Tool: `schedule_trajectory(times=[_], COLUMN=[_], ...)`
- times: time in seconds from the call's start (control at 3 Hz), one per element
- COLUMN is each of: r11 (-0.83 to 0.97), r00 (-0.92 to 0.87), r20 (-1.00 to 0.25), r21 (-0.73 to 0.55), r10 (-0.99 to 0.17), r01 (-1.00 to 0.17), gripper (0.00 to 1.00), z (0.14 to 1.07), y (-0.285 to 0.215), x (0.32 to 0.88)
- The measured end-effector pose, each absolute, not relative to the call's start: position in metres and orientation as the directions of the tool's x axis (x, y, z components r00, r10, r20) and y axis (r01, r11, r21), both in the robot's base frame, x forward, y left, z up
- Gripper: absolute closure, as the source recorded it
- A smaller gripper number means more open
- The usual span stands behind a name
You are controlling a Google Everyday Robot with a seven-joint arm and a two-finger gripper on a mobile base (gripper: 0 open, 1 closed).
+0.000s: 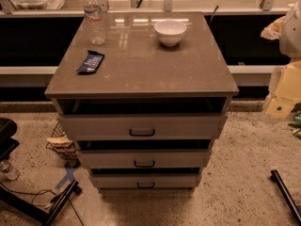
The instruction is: Open top drawer
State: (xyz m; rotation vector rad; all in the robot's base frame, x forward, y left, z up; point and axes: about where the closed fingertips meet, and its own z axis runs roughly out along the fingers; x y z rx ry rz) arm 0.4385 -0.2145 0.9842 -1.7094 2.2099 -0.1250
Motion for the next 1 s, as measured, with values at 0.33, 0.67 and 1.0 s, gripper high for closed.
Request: schedule_trajectory(times=[0.33,0.67,1.0], r11=[0.271,0.242,0.172], r00=[-0.216,-0.203,-0.156], r20=[-0.214,-0.157,-0.072], r21=[-0.275,-0.300,-0.365], r10=[-0.953,-0.967,-0.985], r01=[-0.922,-0.923,-0.915], gripper=[0.00,0.00,0.00], z=[0.984,0.992,0.993], y=[-0.214,-0.201,-0.179], x=[0.438,0.446,0.450])
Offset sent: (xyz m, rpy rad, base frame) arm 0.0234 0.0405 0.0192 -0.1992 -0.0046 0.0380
